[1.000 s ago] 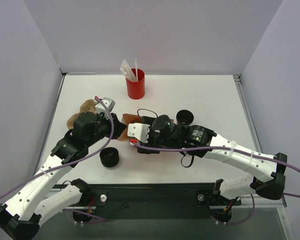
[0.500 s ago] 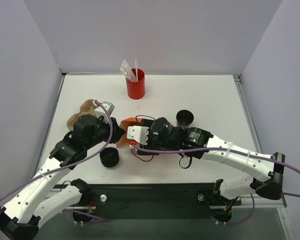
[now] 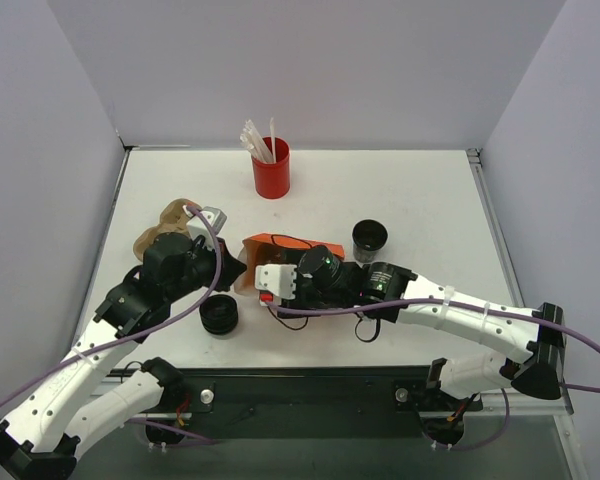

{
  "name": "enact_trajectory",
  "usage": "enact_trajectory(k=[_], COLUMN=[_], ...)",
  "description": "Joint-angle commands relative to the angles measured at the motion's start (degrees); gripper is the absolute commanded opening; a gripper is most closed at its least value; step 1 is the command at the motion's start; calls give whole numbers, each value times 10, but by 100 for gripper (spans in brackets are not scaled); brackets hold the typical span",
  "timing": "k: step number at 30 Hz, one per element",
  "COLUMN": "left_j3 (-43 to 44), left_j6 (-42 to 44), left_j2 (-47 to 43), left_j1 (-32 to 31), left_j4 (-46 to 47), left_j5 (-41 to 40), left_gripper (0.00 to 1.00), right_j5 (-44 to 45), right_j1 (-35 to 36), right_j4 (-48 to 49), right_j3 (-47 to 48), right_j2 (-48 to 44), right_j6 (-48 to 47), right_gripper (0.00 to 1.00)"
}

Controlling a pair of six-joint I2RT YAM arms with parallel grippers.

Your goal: Pack the takeout coffee

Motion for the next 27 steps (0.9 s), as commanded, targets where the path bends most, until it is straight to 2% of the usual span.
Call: enact_trajectory(k=[1, 8, 16, 27], left_j3=[-13, -35, -66, -90], left_j6=[-20, -30, -20, -28], left_j2=[-17, -33, -49, -63], left_j1=[1, 1, 1, 2], left_j4=[44, 58, 82, 121], left_j5=[32, 49, 65, 67], left_gripper=[0, 0, 0, 0], right_j5=[-13, -5, -20, -77], right_j1=[-3, -13, -33, -69], right_j4=[43, 96, 85, 99], right_j3=[-18, -33, -3, -75], right_j2=[6, 37, 58, 48], right_j6=[-31, -59, -64, -112], right_gripper=[41, 40, 40, 39])
